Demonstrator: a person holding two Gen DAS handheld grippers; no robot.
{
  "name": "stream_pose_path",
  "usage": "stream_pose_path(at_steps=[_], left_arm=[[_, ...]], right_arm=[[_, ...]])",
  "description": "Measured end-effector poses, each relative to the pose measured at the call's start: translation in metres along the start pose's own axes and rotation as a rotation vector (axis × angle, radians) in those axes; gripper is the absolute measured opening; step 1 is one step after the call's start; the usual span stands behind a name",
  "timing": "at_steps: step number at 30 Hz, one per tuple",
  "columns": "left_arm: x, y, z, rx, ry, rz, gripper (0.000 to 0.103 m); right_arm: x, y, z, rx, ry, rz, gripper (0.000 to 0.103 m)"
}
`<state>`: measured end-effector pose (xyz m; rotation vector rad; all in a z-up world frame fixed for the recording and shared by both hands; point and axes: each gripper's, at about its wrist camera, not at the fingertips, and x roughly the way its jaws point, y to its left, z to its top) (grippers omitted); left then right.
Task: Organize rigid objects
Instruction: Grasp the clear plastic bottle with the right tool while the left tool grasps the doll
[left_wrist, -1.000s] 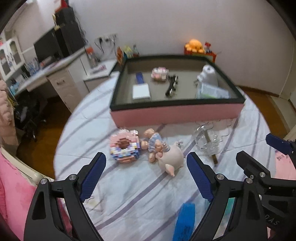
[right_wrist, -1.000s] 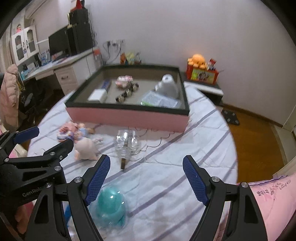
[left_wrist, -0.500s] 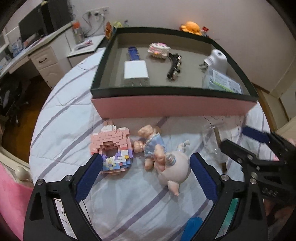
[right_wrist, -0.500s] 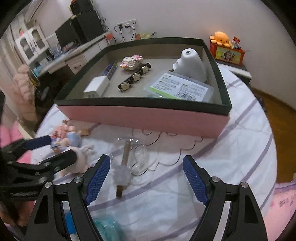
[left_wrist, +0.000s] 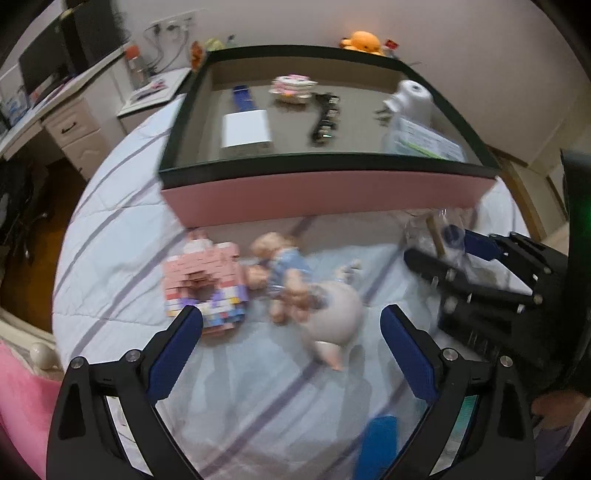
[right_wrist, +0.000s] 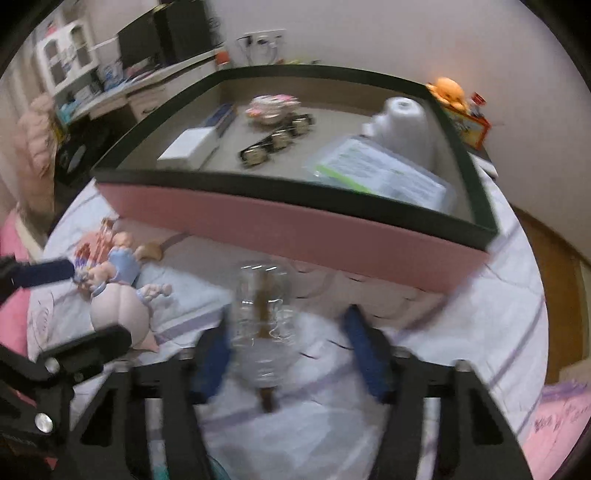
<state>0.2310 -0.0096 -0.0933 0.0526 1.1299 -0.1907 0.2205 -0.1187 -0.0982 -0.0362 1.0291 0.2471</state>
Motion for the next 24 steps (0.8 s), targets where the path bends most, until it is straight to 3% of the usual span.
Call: stream_pose_path(at_steps=[2, 4, 5, 8, 11, 15, 18, 22, 24], left_arm=[[0.0, -0.01, 0.001, 0.025, -0.005, -0.022, 0.096], [0.004, -0.019, 0.003, 0.048, -0.002, -0.019, 0.083], [0.008, -0.023, 0.003, 0.053, 0.013, -0.029, 0.065], [0.008, -0.027, 0.004, 0.069, 0.016, 0.019, 0.055], [0.003, -0.018, 0.002, 0.044, 0.022, -0.002, 0.056], [0.003, -0.009, 0.0, 0.0, 0.045, -0.096, 0.056], [0.017, -0.006, -0.002, -0.021, 0.094, -0.128, 0.057], [0.023, -0.01, 0.005, -0.03, 0.092, -0.076, 0.058], [0.025, -0.015, 0.009, -0.029, 0.08, -0.008, 0.06]], right_arm=[[-0.007, -0.016, -0.003, 0.054, 0.004, 0.028, 0.032], [-0.011, -0.027, -0.007, 0.078, 0.005, 0.007, 0.031], [-0.012, -0.029, -0.009, 0.078, 0.004, 0.002, 0.031], [-0.014, -0.034, -0.012, 0.079, 0.002, 0.008, 0.031], [-0.014, -0.031, -0.013, 0.058, -0.005, -0.001, 0.031], [-0.013, -0.031, -0.012, 0.063, -0.011, 0.005, 0.031], [-0.014, -0.034, -0.015, 0.078, -0.019, 0.021, 0.031], [-0.014, -0.035, -0.015, 0.085, -0.024, 0.023, 0.031], [-0.014, -0.034, -0.015, 0.084, -0.025, 0.021, 0.031]])
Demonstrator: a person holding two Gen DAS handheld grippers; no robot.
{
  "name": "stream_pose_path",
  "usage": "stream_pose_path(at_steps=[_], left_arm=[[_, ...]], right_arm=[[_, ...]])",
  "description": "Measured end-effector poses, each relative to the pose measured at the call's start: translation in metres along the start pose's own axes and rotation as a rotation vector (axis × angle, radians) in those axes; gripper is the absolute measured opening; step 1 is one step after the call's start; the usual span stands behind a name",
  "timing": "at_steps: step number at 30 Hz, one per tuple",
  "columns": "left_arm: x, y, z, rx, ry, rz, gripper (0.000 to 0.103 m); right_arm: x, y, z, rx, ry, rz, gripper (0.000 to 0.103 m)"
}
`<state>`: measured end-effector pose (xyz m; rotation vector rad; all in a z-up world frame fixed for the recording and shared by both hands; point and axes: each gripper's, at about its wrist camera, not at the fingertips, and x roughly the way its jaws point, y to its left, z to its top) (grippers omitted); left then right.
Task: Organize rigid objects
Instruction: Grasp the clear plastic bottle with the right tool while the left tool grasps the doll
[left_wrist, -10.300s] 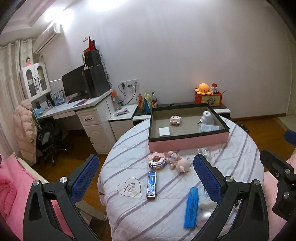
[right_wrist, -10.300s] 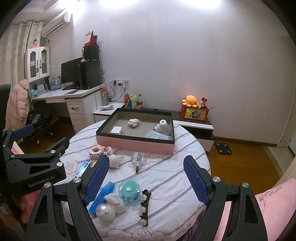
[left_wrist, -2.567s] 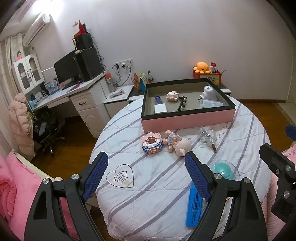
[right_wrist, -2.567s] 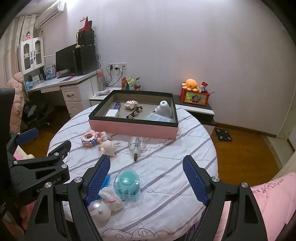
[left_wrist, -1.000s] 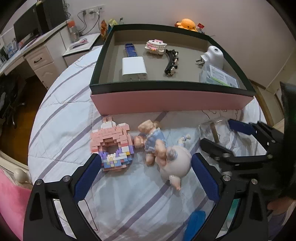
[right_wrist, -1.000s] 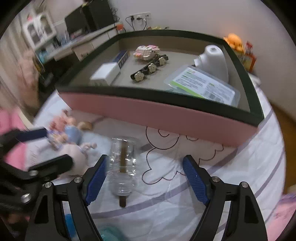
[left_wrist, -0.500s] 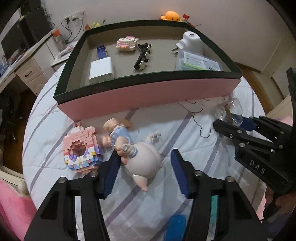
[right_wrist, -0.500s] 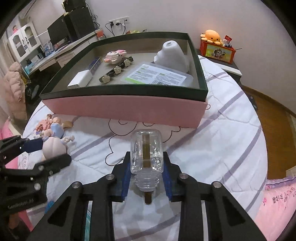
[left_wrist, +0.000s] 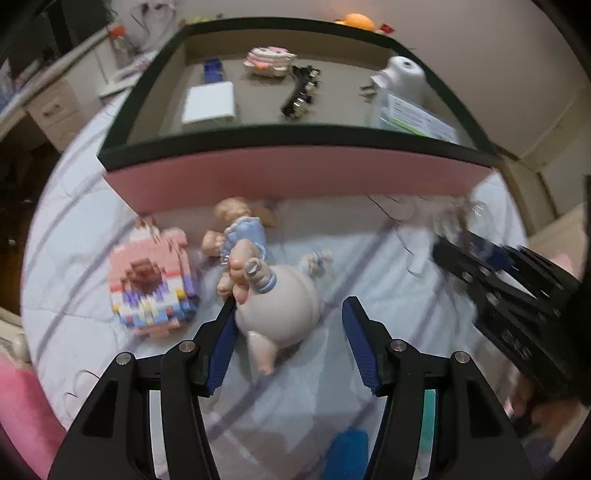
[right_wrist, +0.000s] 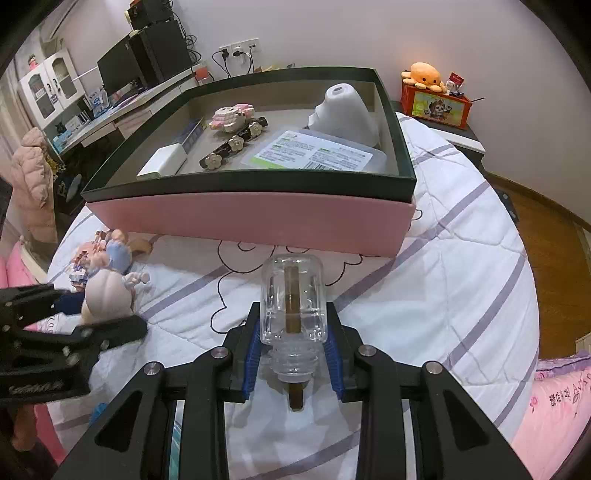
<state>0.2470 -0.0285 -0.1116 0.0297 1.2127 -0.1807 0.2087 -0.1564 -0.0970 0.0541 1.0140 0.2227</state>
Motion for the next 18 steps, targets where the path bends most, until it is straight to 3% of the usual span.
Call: stream_pose_path(at_steps=[1, 5, 7, 10, 14, 15, 16, 18], left_arm=[[0.002, -0.003, 0.003, 0.004, -0.002, 0.043, 0.063], [0.009, -0.011, 0.013, 0.006, -0.009, 0.158, 0.091], [0.01, -0.012, 0.017, 0.011, -0.032, 0.203, 0.096], [0.013, -0.009, 0.021, 0.001, -0.045, 0.187, 0.094], [0.011, -0.008, 0.018, 0.022, -0.087, 0.124, 0.067], [0.009, -0.008, 0.016, 0.027, -0.106, 0.129, 0.066], [0.01, -0.006, 0.014, 0.032, -0.112, 0.131, 0.065], [0.009, -0.008, 0.011, 0.05, -0.126, 0.135, 0.065]], right_arm=[[0.0, 0.0, 0.0, 0.0, -0.001, -0.002, 0.031], [0.001, 0.004, 0.001, -0.016, -0.003, -0.015, 0.036], [0.002, 0.005, 0.002, -0.012, -0.005, 0.009, 0.05], [0.004, 0.013, 0.002, -0.035, -0.008, 0.01, 0.057], [0.005, 0.016, 0.0, -0.047, -0.012, -0.017, 0.055], [0.005, 0.015, 0.0, -0.043, -0.014, -0.018, 0.047], [0.004, 0.013, 0.0, -0.036, -0.018, -0.046, 0.031], [0.003, 0.007, -0.001, -0.006, -0.022, -0.05, 0.031]])
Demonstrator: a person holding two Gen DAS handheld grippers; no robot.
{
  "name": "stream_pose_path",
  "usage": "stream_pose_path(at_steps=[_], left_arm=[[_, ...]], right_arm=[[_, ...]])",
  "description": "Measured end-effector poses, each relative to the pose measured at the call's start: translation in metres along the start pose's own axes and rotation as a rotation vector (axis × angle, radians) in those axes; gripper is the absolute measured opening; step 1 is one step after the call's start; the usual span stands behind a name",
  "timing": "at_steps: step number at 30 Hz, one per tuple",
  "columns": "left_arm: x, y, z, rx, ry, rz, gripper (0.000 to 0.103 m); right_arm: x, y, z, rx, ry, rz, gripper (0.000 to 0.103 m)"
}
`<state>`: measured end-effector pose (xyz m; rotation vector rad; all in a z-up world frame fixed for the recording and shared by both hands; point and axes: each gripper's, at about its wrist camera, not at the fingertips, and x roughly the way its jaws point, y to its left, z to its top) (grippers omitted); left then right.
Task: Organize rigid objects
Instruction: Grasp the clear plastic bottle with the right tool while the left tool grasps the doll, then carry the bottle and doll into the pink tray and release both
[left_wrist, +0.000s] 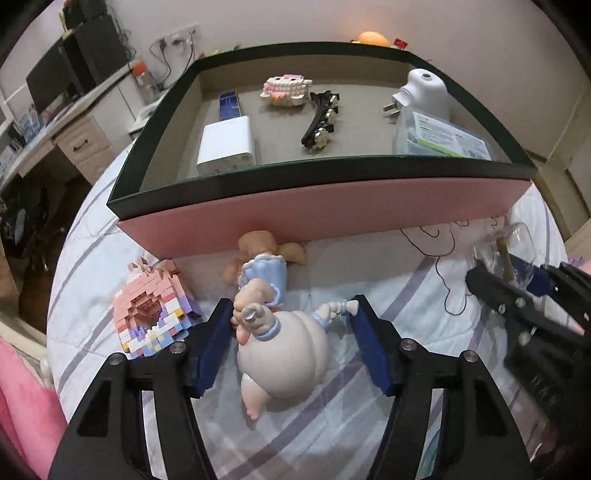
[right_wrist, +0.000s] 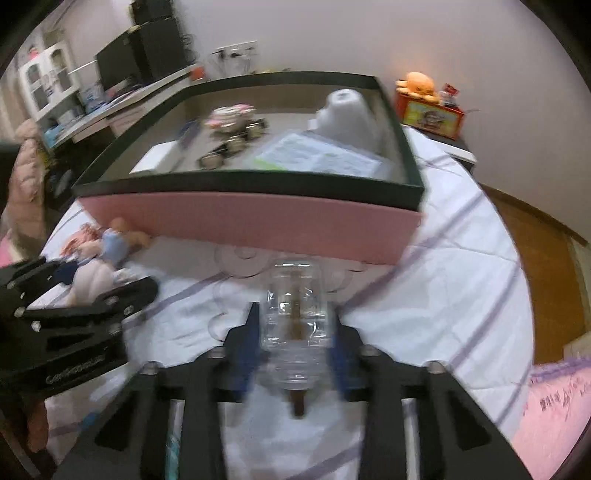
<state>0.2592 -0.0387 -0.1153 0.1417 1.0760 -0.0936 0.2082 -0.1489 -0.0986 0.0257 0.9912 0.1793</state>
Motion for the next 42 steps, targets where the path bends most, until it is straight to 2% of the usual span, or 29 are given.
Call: stream_pose_path(at_steps=[2, 6, 11, 22, 28, 33, 42], left_arm=[[-0.002, -0.003, -0.004, 0.005, -0.003, 0.003, 0.065], [-0.005, -0.001, -0.007, 0.011, -0.004, 0.015, 0.065], [-0.006, -0.007, -0.006, 0.011, -0.004, 0.024, 0.065], [-0.023, -0.008, -0.001, 0.018, -0.039, 0.021, 0.065], [-0.056, -0.003, 0.002, 0.009, -0.117, 0.021, 0.065], [-0.1, 0.005, -0.001, -0.004, -0.223, 0.048, 0.063], [-0.167, 0.017, -0.019, -0.021, -0.377, 0.086, 0.063]], right_arm=[[-0.001, -0.006, 0.0, 0.023, 0.0, 0.028, 0.03], [0.0, -0.001, 0.002, 0.005, 0.002, 0.002, 0.031], [-0.002, -0.006, 0.006, 0.042, 0.003, 0.024, 0.031], [-0.029, -0.006, 0.013, 0.083, -0.077, 0.01, 0.031], [-0.057, -0.003, 0.017, 0.093, -0.151, 0.005, 0.031], [-0.093, 0.007, 0.014, 0.076, -0.23, 0.007, 0.031], [-0.158, 0.031, -0.001, 0.035, -0.372, -0.004, 0.031]])
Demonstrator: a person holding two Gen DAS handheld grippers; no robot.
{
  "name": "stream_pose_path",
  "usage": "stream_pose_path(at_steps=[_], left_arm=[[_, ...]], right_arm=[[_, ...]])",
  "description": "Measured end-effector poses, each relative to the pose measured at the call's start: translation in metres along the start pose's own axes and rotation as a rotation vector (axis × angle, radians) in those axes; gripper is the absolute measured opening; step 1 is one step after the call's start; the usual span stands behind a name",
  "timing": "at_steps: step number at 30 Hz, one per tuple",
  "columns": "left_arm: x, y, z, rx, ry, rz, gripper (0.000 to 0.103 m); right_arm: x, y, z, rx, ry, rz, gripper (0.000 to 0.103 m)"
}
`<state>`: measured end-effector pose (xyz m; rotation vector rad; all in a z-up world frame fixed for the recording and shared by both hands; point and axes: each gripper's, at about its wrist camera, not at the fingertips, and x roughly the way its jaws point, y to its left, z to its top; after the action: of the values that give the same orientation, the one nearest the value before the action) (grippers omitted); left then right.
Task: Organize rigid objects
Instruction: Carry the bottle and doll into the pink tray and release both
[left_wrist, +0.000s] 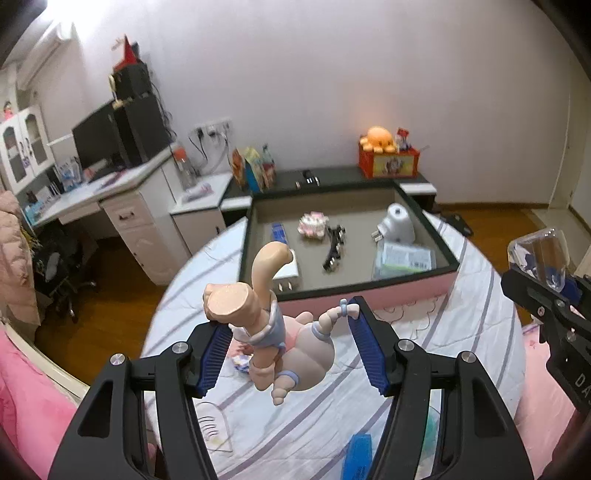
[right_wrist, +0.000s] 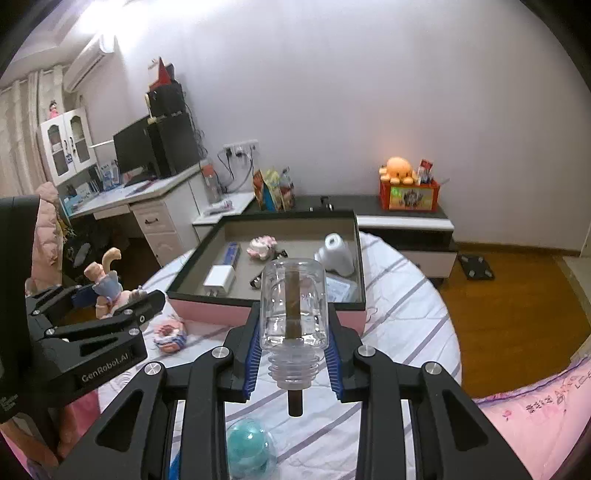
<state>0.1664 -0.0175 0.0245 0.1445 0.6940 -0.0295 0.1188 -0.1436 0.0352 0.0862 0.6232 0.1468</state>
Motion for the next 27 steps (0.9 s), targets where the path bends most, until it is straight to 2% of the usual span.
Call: stream_pose_path(at_steps=[7, 13, 27], left_arm=[[-0.058, 0.011, 0.001, -0.008, -0.129, 0.027, 0.063], [-0.092, 0.016, -0.006, -0.006, -0.201, 0.046, 0.063], [-0.101, 0.01, -0.016, -0.014, -0.206, 0.05, 0.064]], right_arm=[[-0.047, 0.015, 0.0, -0.028, -0.099, 0.007, 0.031], [-0.073, 0.018, -0.004, -0.021, -0.158, 0.009, 0.031], [-0.09, 0.016, -0.013, -0.007, -0.171, 0.007, 0.031]])
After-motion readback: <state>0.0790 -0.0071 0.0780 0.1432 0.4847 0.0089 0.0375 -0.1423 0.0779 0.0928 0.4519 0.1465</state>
